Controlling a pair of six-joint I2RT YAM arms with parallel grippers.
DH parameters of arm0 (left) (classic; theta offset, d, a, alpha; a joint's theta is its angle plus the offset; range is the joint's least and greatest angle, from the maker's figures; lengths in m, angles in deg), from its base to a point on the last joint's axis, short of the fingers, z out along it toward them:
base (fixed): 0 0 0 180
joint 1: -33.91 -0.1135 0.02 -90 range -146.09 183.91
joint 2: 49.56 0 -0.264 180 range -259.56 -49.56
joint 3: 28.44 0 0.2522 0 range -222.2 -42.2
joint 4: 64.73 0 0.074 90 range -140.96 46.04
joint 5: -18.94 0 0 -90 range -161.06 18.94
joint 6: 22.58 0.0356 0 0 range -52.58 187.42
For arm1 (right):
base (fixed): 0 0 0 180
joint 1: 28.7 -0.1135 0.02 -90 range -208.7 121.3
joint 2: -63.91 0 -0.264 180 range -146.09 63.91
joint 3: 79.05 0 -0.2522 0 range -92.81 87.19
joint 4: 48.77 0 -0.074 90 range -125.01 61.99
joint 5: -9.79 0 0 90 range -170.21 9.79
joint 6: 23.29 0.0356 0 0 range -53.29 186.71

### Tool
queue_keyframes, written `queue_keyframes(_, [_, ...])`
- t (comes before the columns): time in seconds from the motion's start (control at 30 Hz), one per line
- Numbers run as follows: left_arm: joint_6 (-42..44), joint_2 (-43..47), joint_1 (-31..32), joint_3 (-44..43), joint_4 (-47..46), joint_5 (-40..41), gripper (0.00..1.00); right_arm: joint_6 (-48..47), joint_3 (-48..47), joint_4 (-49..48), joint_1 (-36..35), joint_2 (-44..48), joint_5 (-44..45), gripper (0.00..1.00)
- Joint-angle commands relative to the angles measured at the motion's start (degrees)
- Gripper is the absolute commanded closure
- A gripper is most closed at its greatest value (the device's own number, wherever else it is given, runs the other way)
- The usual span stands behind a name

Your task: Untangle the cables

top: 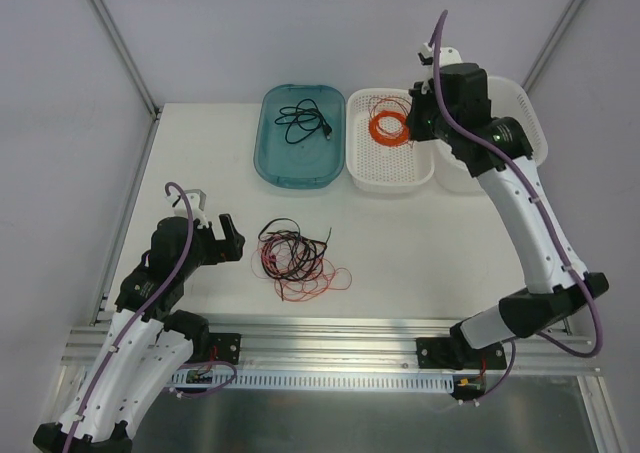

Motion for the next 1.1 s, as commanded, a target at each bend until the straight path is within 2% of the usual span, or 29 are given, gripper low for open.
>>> queue_keyframes(0.0, [1.19,0.45,0.13,0.39,-2.0,0.21,0.01,-1.63,-1.48,-4.4,3.18,-4.99,-3.61,0.99])
queue_keyframes(0.17, [1.19,0.36,0.12,0.31,-2.08,0.29,0.01,-0.76,0.28,-11.35,7.22,-11.66,-7.99,0.99])
queue_keyframes(0.33, [0.93,0.28,0.12,0.48,-2.08,0.29,0.01,0.47,2.3,-16.88,10.21,-20.62,-8.27,0.99])
queue_keyframes(0.6, [0.75,-0.95,0.12,0.31,-2.08,0.12,0.01,3.55,2.22,-18.57,12.33,-33.2,-10.12,0.99])
queue_keyframes(0.7, [0.75,-0.6,0.12,0.31,-2.08,0.12,0.01,3.9,2.21,-17.07,12.24,-34.27,-9.85,0.88])
queue_keyframes(0.73, [0.66,-0.6,0.04,0.48,-2.0,0.12,0.01,4.08,3.26,-17.07,12.24,-33.66,-9.94,0.74])
queue_keyframes(0.8, [0.75,-0.43,0.04,0.48,-2.17,0.03,0.01,4.17,4.58,-17.33,12.24,-30.77,-10.11,0.6])
queue_keyframes(0.83, [0.66,-0.34,0.04,0.48,-2.09,-0.23,0.01,4.17,5.37,-17.25,12.24,-29.71,-10.12,0.48])
queue_keyframes(0.9, [0.92,-0.6,0.04,0.4,-2.08,-0.58,0.01,3.99,5.9,-15.85,12.15,-26.2,-10.64,0.38])
queue_keyframes(0.93, [0.92,-0.6,0.04,0.39,-2.08,-0.93,0.01,3.99,6.43,-15.23,12.15,-24.88,-10.82,0.3])
queue_keyframes(1.07, [1.01,-0.6,0.04,0.4,-2.17,-1.64,0.01,4.6,10.98,-12.85,11.8,-17.23,-11.26,0.25])
